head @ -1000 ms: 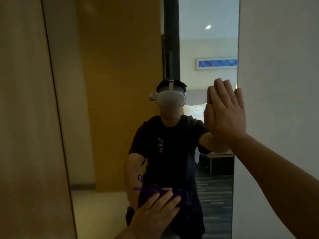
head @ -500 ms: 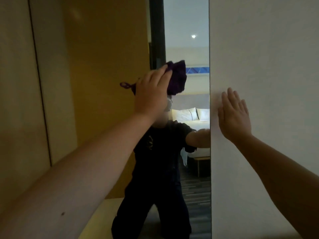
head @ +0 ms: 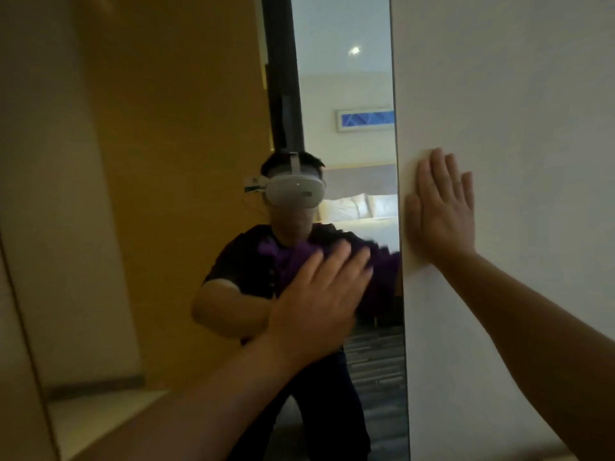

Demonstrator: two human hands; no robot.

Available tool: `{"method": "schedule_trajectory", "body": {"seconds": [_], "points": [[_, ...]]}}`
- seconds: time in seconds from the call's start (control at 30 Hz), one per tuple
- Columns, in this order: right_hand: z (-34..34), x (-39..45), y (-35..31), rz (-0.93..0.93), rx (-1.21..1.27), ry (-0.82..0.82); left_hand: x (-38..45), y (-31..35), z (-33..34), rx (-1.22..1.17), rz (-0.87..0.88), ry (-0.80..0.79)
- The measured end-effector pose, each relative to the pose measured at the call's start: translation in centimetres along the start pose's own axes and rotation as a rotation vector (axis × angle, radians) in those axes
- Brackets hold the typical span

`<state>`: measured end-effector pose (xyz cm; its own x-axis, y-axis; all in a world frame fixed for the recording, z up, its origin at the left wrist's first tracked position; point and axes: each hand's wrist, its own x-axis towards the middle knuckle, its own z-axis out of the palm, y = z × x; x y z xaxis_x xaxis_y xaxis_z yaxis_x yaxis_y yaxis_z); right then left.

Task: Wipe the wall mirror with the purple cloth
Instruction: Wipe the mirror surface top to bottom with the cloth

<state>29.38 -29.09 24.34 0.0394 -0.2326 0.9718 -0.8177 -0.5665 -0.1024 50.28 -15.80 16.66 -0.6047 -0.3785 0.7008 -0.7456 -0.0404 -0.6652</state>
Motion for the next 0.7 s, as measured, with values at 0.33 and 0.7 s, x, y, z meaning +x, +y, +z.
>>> {"method": "schedule_trajectory", "body": {"seconds": [0.33, 0.7], "points": [[-1.6, -4.8, 0.9, -0.044, -0.052, -0.192, -4.5, 3.6, 0.9, -0.062, 0.018, -0.06], [-3.0, -4.6, 0.2, 0.017, -0.029, -0.314, -12.5, 7.9, 2.2, -0.077, 0.264, -0.176]]}}
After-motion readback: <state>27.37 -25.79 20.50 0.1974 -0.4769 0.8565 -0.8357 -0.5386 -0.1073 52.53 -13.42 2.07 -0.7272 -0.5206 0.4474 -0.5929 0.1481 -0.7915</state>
